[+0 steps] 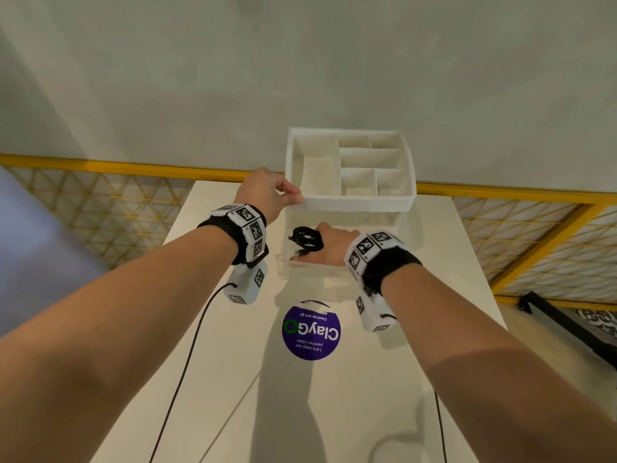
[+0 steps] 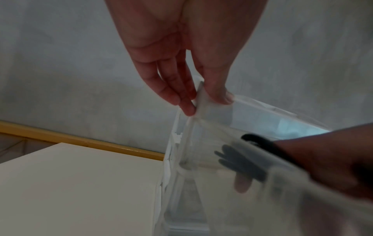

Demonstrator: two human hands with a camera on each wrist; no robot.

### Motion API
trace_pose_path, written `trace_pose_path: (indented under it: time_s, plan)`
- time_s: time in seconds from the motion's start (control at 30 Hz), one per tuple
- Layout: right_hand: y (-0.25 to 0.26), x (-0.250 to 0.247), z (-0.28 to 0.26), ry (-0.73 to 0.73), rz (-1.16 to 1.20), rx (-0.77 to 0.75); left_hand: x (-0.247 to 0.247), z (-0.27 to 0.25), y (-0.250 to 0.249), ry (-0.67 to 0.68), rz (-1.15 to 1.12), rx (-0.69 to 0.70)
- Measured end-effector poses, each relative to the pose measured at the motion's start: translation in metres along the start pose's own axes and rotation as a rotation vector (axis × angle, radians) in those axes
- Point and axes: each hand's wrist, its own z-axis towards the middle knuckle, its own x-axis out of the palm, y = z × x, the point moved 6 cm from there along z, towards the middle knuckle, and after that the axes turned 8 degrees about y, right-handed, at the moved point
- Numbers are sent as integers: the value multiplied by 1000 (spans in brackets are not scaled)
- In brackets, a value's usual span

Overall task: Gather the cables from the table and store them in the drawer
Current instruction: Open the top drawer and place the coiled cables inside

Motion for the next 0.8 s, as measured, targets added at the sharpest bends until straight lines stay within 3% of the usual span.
trace_pose_path:
  time_s: [0.2, 0.3, 0.43, 0.5, 0.67, 0.8]
  plan:
    - [-11, 1, -7, -41, 129, 27, 1, 0, 2, -16, -17, 5]
    - [-10, 2, -9, -27, 252, -48, 1, 0, 2, -21, -26, 2]
    - [2, 6, -28, 8, -145, -127, 2, 0, 2, -30, -35, 10]
    - [2, 10, -45, -50, -336, -163, 2, -1, 2, -36, -38, 4]
    - [-13, 22, -85, -323, -101, -259, 3, 0, 4, -36, -30, 14]
    - [-24, 33, -83, -426, -194, -316, 3, 1, 3, -33, 3, 20]
